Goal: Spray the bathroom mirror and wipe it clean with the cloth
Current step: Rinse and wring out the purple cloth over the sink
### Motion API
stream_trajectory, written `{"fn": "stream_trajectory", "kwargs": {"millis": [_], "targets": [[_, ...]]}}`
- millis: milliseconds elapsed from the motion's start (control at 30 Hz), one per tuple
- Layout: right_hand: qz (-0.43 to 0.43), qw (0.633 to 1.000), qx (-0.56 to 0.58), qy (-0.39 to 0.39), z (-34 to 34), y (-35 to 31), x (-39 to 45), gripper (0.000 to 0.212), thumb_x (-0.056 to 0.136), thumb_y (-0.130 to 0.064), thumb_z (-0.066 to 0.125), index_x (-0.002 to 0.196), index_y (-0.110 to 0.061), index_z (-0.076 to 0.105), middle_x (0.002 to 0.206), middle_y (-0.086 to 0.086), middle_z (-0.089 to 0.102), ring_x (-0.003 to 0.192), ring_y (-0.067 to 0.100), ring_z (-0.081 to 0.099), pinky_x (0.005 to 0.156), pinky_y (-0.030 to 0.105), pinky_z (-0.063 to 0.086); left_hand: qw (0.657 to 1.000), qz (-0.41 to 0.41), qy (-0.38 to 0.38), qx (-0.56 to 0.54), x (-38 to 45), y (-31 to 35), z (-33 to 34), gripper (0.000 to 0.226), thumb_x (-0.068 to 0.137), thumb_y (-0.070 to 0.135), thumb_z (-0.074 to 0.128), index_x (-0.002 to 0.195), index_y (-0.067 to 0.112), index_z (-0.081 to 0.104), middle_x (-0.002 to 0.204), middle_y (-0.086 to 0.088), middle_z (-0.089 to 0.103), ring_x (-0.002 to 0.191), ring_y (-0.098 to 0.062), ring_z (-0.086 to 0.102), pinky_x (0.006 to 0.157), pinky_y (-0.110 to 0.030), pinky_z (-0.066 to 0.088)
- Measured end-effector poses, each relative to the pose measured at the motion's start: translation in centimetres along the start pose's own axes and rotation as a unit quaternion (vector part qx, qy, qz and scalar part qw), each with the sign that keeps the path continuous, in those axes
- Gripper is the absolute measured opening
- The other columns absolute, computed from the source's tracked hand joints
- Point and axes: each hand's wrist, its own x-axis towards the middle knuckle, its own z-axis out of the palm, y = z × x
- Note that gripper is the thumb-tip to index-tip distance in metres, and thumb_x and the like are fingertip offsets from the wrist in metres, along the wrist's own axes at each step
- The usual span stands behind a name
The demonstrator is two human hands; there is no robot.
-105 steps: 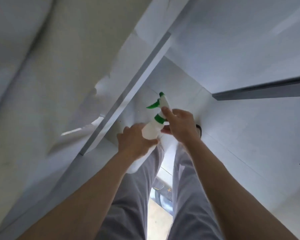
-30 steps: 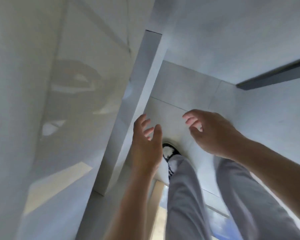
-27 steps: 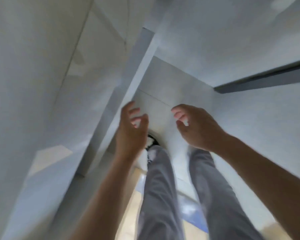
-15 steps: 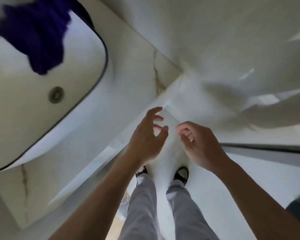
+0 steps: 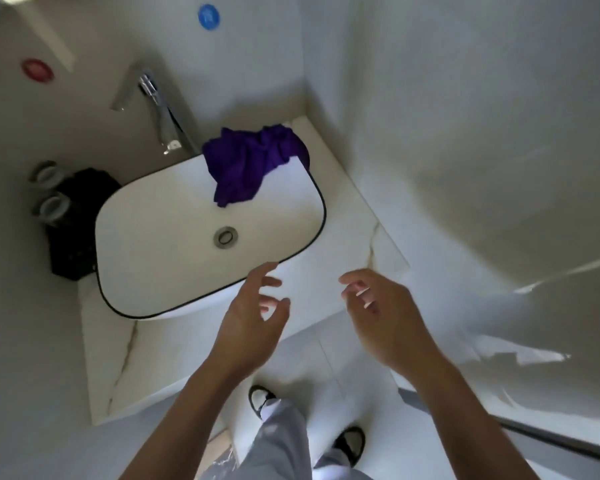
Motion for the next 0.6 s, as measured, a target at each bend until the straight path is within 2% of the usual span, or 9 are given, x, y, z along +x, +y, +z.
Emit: {"fn": "stream_trajectory", "kwargs": {"millis": [133, 200, 267, 433, 600], "targets": [[-0.008, 0.999, -0.026, -0.04, 3.1, -2.6, 1.2, 0.021, 0.097, -0.021, 0.056, 0.112, -0.031, 0.066, 0.099, -0.017, 0.068, 0.085, 0.001, 0.064, 0.076, 0.02, 0.053, 1.0, -0.016, 0.017, -0.02, 1.7, -1.5, -3.0, 0.048, 0.097, 0.023, 0.062, 0.139, 0.038, 0.045, 0.12, 0.02, 0.059, 0.098, -0.001, 0.063, 0.08, -0.018, 0.048], [-0.016, 0.996, -0.061, -0.067, 4.2, -3.8, 1.7, 0.02, 0.099, -0.026, 0.054, 0.114, -0.034, 0.064, 0.102, -0.02, 0.066, 0.088, -0.002, 0.063, 0.076, 0.014, 0.05, 0.999, -0.017, 0.032, -0.038, 2.5, -1.9, -4.3, 0.045, 0.098, 0.023, 0.062, 0.137, 0.038, 0.046, 0.119, 0.02, 0.059, 0.1, -0.003, 0.063, 0.081, -0.02, 0.049], [-0.022, 0.992, -0.089, -0.087, 4.7, -5.3, 2.5, 0.019, 0.1, -0.029, 0.053, 0.116, -0.036, 0.062, 0.104, -0.022, 0.064, 0.091, -0.004, 0.062, 0.076, 0.008, 0.046, 0.997, -0.017, 0.045, -0.055, 3.4, -2.0, -5.5, 0.042, 0.098, 0.023, 0.062, 0.133, 0.04, 0.046, 0.117, 0.02, 0.059, 0.1, -0.004, 0.062, 0.08, -0.017, 0.047], [-0.046, 0.989, -0.114, -0.077, 4.5, -10.4, 6.3, 0.018, 0.1, -0.027, 0.055, 0.113, -0.036, 0.064, 0.098, -0.022, 0.064, 0.088, -0.004, 0.062, 0.072, 0.008, 0.047, 0.994, -0.011, 0.058, -0.097, 6.1, -2.2, -8.8, 0.035, 0.098, 0.021, 0.063, 0.129, 0.036, 0.054, 0.119, 0.02, 0.061, 0.1, -0.006, 0.062, 0.082, -0.015, 0.046], [-0.075, 0.99, -0.113, -0.038, 4.3, -14.0, 9.4, 0.019, 0.099, -0.024, 0.056, 0.11, -0.037, 0.065, 0.095, -0.02, 0.065, 0.09, -0.006, 0.059, 0.074, 0.016, 0.052, 0.99, -0.003, 0.052, -0.13, 10.2, -1.0, -11.3, 0.029, 0.098, 0.021, 0.064, 0.122, 0.036, 0.06, 0.115, 0.017, 0.064, 0.102, -0.008, 0.063, 0.086, -0.024, 0.049]]}}
